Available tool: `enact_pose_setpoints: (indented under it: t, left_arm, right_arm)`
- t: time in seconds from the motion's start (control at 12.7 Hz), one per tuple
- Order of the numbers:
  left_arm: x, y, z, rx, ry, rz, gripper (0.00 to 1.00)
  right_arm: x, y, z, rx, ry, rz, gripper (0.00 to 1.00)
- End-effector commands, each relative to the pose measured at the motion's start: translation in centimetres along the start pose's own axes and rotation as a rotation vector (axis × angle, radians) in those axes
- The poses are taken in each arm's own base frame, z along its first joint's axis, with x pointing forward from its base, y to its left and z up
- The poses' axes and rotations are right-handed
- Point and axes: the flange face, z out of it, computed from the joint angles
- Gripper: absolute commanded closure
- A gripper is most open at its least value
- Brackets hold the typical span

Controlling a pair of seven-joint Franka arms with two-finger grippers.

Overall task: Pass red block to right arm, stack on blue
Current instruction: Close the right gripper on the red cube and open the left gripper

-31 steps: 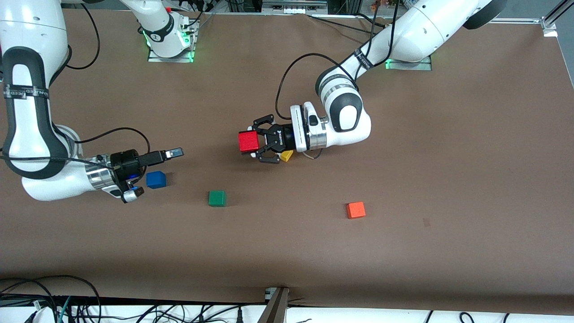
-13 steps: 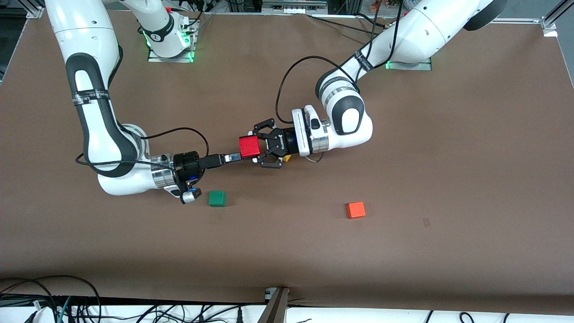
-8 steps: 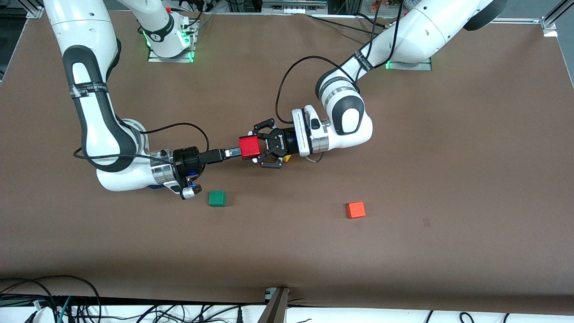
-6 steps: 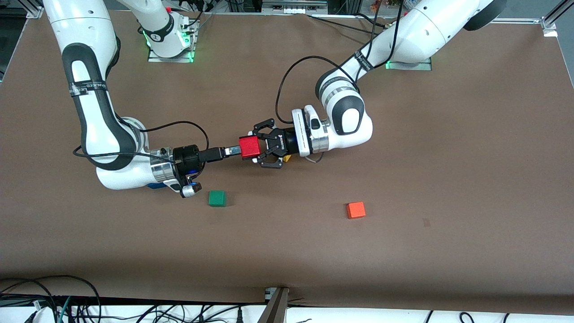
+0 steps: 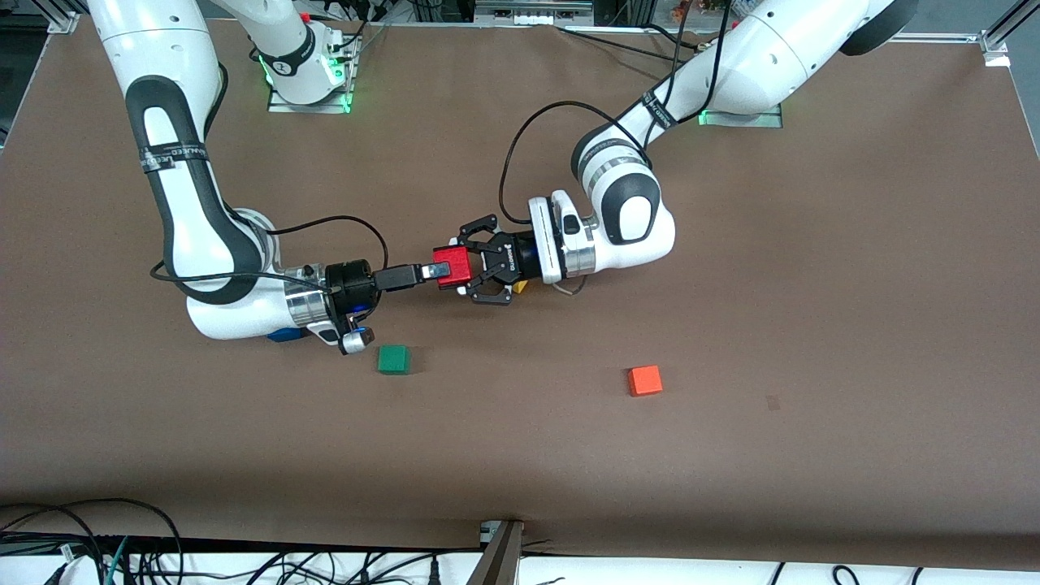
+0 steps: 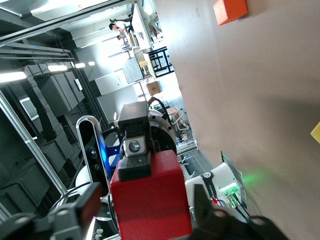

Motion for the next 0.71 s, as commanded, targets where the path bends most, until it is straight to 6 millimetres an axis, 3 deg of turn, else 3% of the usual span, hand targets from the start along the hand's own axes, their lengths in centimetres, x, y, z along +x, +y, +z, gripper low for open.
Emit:
enact_pose_setpoints:
  t: [0.0,0.08,0.16,0.24,0.32,0.63]
  left_arm:
    - [0.5,0.0,0.6,0.019,0.028,0.001,1.0]
    - [0.6,-0.1,0.5,0.021,0.028,0.001,1.0]
    - [0.9,-0.1,0.5,0.021,0.032,-0.005,1.0]
    - [1.1,0.0,0.6,0.021,0.034,-0.004,0.9]
    - [1.4,0.1,0.6,0.022,0.035,-0.001,0.01]
    - [2.0,0.2,0.4,0.02,0.032,0.008,0.0]
  right_arm:
    - [-0.8,-0.4,0.0,0.017,0.017,-0.045,0.58]
    - [-0.8,-0.5,0.1,0.018,0.014,-0.045,0.81]
    - [-0.8,-0.6,0.0,0.017,0.017,-0.045,0.88]
    - [-0.7,-0.6,0.0,0.016,0.02,-0.042,0.88]
    - [-0.7,-0.9,-0.1,0.014,0.023,-0.042,0.88]
    - [-0.2,-1.8,-2.2,-0.019,0.048,-0.071,0.88]
